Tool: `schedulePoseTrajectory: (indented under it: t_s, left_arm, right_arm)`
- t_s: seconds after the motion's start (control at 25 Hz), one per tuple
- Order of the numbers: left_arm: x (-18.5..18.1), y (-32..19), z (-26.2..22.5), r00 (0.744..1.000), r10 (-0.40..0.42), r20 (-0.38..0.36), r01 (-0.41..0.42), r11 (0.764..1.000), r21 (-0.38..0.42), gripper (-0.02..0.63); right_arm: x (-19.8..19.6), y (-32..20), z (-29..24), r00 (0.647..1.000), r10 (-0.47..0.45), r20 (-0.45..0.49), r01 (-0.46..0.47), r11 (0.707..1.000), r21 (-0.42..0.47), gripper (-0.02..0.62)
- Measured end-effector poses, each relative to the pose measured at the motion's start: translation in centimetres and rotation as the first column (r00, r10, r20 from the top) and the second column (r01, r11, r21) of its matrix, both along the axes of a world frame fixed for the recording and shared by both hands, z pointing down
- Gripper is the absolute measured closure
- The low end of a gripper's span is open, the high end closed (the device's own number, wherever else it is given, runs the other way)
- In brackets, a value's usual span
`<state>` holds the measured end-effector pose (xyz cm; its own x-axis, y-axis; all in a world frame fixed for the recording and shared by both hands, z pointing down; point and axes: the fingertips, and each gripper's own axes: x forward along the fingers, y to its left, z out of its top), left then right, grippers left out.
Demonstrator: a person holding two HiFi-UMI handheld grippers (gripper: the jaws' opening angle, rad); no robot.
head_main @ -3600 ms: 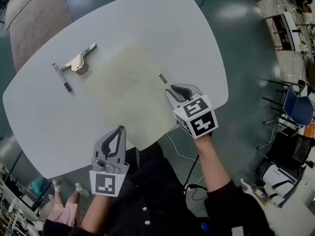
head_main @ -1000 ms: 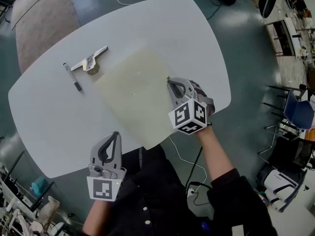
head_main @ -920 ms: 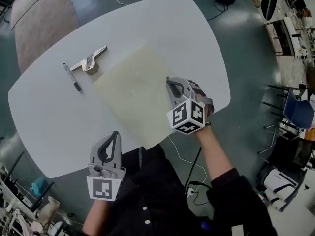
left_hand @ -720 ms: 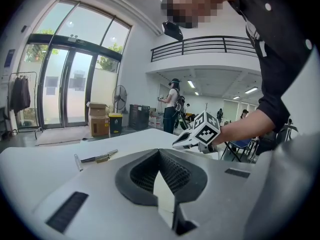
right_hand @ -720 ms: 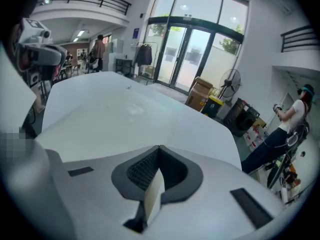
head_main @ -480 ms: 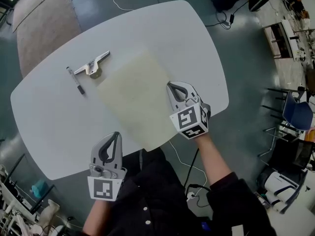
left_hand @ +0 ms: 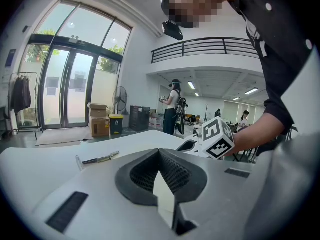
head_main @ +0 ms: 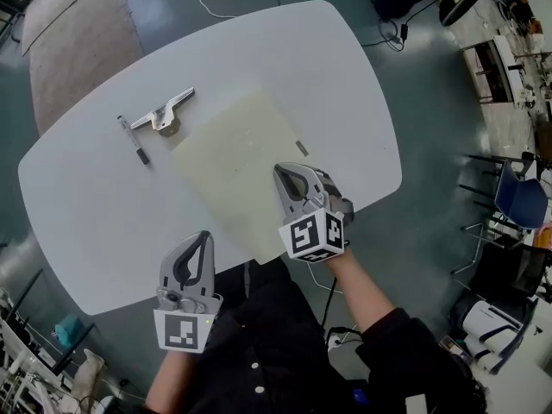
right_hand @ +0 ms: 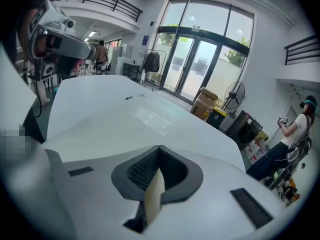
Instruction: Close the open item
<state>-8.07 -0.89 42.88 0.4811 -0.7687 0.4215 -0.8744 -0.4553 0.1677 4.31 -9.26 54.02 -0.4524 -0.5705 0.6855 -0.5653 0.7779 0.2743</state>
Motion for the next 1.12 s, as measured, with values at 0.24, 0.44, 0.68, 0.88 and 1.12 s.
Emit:
schedulePoseTrajectory:
  t_s: [0.24, 0.44, 0.68, 0.88, 1.12]
  left_arm:
    - [-0.2, 0.3, 0.4, 1.0, -0.003, 0.002, 0.003, 1.0, -0.01, 0.591]
    - [-0.1, 0.2, 0.3, 1.0, 0.008, 0.006, -0.008, 1.0, -0.006, 0.591]
    - [0.0, 0.5, 0.0, 1.0, 0.005, 0.012, -0.005, 1.0, -0.009, 0.591]
    - [-0.1, 0.7, -0.3, 1.0, 0.0, 0.011, 0.0, 1.0, 0.003, 0.591]
    - [0.0, 0.7, -1.4, 1.0, -0.004, 0.0, 0.004, 0.999, 0.038, 0.591]
  right_arm:
    - [1.8, -1.1, 1.6, 0.999, 0.054, -0.004, -0.054, 0.999, 0.002, 0.571]
    - [2.6, -2.1, 2.3, 0.989, 0.143, 0.034, -0.139, 0.985, -0.107, 0.571]
    - [2.8, -2.4, 2.5, 0.978, 0.198, 0.066, -0.178, 0.956, -0.232, 0.571]
    - [2.8, -2.9, 2.6, 0.965, 0.236, 0.113, -0.182, 0.915, -0.36, 0.569]
    - [3.8, -2.3, 0.8, 0.933, 0.285, 0.22, -0.202, 0.92, -0.337, 0.57]
